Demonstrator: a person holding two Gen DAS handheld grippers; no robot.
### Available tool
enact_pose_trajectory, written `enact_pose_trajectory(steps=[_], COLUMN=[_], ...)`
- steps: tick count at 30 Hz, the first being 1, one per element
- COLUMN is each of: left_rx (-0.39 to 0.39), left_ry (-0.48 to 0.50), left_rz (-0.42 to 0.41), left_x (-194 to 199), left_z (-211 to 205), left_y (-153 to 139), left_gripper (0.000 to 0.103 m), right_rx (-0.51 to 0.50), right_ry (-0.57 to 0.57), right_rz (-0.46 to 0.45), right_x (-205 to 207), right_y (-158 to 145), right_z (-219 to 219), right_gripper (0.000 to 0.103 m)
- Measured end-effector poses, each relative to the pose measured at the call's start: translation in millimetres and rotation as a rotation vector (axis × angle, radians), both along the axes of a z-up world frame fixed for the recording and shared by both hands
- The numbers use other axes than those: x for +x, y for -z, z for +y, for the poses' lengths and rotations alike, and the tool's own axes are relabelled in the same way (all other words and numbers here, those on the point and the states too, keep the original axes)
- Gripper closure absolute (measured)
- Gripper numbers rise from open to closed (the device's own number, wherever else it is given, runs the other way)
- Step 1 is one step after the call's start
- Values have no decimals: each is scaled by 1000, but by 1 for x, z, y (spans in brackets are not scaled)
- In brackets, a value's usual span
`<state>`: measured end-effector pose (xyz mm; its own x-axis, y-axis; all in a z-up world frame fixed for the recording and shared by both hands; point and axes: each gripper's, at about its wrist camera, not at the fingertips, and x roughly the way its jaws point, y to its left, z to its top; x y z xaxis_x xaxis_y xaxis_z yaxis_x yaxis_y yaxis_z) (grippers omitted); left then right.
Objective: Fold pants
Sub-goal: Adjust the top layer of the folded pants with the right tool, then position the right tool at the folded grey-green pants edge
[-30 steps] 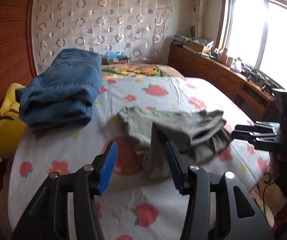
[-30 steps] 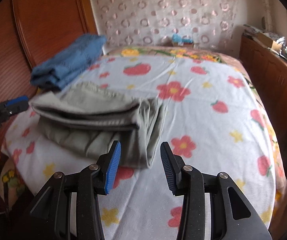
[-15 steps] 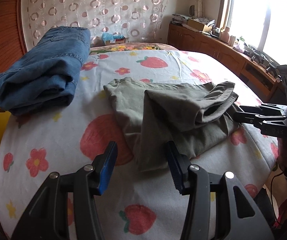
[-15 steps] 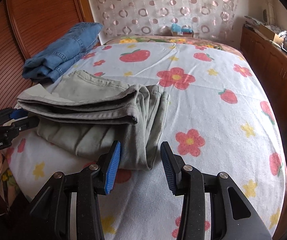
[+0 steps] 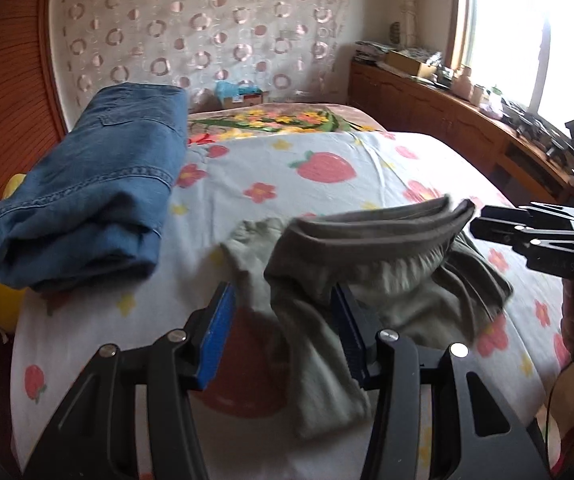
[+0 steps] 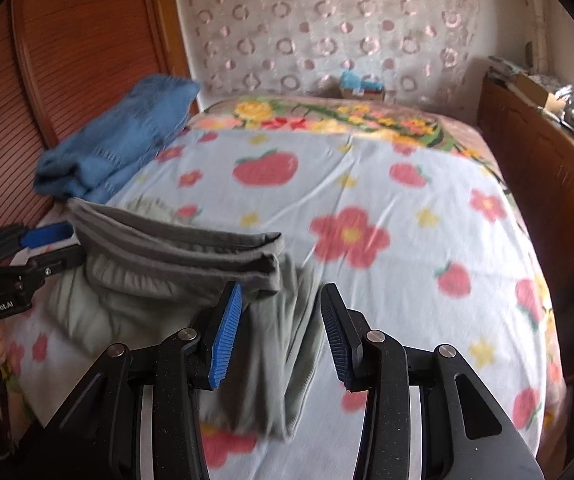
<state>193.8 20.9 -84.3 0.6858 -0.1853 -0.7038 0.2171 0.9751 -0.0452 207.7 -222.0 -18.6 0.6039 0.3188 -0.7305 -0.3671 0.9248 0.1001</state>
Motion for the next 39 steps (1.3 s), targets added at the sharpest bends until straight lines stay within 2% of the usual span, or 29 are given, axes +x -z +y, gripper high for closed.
enact_pose_trajectory(steps=[6, 17, 20, 22, 25, 32, 39], left_rx=[-6, -2, -6, -5, 3, -6, -23], left_ry=[-3, 39, 34, 34, 35, 34, 35], left_rz=[7, 43, 59, 64, 74, 70, 73], left_x=[0, -18, -16, -15, -13, -12, -10], left_z=[5, -5, -4, -4, -5, -6, -2], left_y=[5, 21, 27, 30, 34, 38, 40], left_gripper=[54, 54, 54, 54, 54, 54, 52], right_rx=[-10, -36, -43, -46, -53, -52, 10], right_ry=[1, -67, -72, -74, -74, -27, -29], right_rz=[5, 76, 87, 86, 65, 63, 56], right_x=[-1, -37, -40, -42, -45, -56, -58], right_y=[0, 23, 28, 28, 25, 28, 19], right_z=[-3, -3, -4, -5, -8, -19, -23], right_gripper=[62, 64, 71, 85, 99, 101, 100])
